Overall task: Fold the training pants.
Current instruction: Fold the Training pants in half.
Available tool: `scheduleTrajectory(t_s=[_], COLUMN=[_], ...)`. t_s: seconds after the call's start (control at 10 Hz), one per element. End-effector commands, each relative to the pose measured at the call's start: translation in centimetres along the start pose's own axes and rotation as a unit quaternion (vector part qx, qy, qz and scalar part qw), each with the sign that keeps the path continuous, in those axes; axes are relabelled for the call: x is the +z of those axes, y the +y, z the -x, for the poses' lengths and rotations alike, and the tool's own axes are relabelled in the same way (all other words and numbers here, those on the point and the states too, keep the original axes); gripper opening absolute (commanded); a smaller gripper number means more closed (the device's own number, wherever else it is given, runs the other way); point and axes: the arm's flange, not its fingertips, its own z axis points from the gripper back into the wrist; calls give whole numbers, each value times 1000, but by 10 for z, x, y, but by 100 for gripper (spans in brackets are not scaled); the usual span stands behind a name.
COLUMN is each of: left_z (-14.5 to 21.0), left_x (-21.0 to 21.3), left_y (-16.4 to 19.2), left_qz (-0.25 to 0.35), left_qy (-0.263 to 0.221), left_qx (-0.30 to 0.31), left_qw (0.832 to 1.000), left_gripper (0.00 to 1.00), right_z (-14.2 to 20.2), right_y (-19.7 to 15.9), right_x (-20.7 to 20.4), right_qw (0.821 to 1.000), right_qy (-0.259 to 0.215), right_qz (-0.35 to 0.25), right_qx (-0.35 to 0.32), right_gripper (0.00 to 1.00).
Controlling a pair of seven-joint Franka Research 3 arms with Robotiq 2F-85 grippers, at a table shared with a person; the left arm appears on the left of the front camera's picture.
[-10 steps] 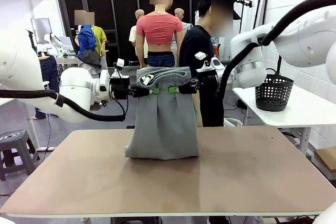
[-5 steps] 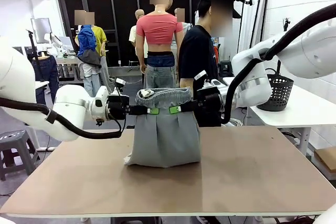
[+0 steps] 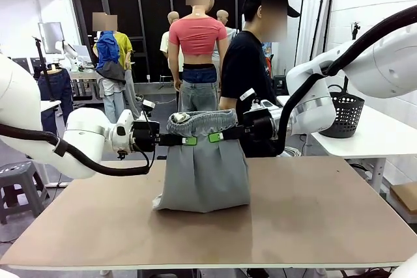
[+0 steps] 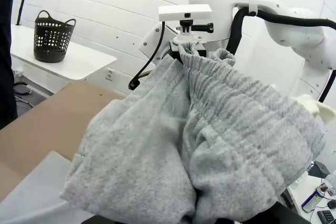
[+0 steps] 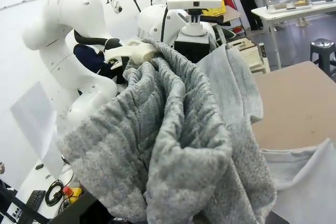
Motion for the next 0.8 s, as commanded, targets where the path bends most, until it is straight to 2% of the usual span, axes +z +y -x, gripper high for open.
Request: scheduleTrajectory(t_s=[0.0, 0.1, 0.3, 0.7], left_z=[-3, 0, 19, 69], left_x=[1, -2, 15, 18], left_y=[-2, -6, 17, 60], left_qz=[-1, -17, -32, -38], left_qy=[-1, 11, 5, -3], left_qx=[-4, 50, 118, 231], left_qw=[1000, 999, 993, 972], left_gripper=[0, 0, 0, 0], right_z=[-2, 5, 29, 70], right_y=[1, -2, -25, -59], right_x=[-1, 0, -1, -10], right_qw=[1000, 999, 993, 983], right_qy=[-2, -1, -1, 1], right_qz=[-1, 7, 13, 52], right_qx=[1, -47, -117, -177], right_gripper=[0, 0, 0, 0])
